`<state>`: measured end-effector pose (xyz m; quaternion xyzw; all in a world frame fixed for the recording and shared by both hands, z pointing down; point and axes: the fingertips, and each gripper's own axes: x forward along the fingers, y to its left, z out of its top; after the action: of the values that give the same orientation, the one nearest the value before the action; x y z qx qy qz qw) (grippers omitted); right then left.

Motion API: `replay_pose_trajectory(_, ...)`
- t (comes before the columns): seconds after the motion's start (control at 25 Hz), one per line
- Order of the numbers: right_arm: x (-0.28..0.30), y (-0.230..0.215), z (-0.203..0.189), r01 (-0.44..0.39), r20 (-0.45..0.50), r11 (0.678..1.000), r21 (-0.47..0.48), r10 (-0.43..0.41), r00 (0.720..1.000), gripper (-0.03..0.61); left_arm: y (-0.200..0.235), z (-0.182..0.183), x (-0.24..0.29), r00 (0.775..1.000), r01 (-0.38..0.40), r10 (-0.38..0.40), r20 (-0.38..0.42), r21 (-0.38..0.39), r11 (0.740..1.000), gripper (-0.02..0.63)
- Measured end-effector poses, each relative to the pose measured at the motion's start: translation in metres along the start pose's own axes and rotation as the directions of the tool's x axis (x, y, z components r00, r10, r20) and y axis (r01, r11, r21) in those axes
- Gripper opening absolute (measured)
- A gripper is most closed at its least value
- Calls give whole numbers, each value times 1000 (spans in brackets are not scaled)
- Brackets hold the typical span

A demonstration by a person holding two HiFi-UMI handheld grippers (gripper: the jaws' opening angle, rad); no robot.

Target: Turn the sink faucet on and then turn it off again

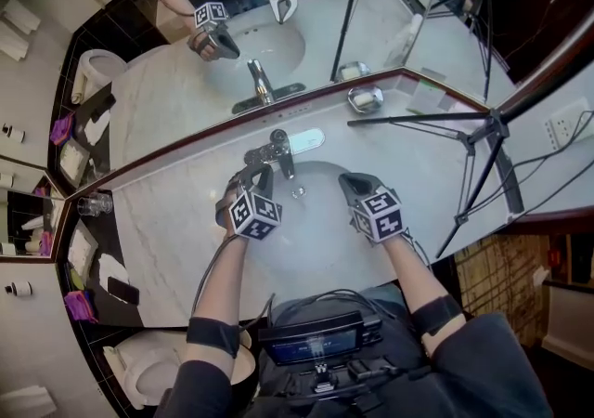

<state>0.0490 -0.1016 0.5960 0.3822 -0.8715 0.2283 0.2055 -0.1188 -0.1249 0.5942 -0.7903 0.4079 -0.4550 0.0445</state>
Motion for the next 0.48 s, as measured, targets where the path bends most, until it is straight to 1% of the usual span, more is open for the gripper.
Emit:
replay_pose_trajectory(0.08, 0, 4, 4, -7, 4, 1000, -10, 8, 1000, 18, 1, 3, -17, 999, -6, 12, 46, -126, 992, 5)
replay_pose_trajectory(0.16, 0, 6, 7, -12, 8, 1000, -21, 12, 1000, 18, 2, 6, -34, 995, 3, 24, 97, -269, 963, 3)
replay_pose_trajectory(0.24, -1, 8, 10, -15, 9, 999, -29, 15, 1000, 18, 4, 7, -50, 989, 12, 45, 140, -382, 924, 3)
replay_pose_trajectory(0.32, -2, 11, 11, -18, 8, 999, -36, 19, 1000, 18, 7, 4, -66, 984, 19, 67, 166, -472, 881, 3)
replay_pose_trajectory(0.4, -4, 13, 11, -21, 7, 999, -42, 21, 1000, 18, 8, -8, -75, 981, 20, 94, 171, -565, 825, 3)
replay_pose_trajectory(0.48, -6, 14, 10, -22, 6, 999, -44, 23, 1000, 18, 5, -26, -81, 980, 17, 114, 164, -639, 769, 3)
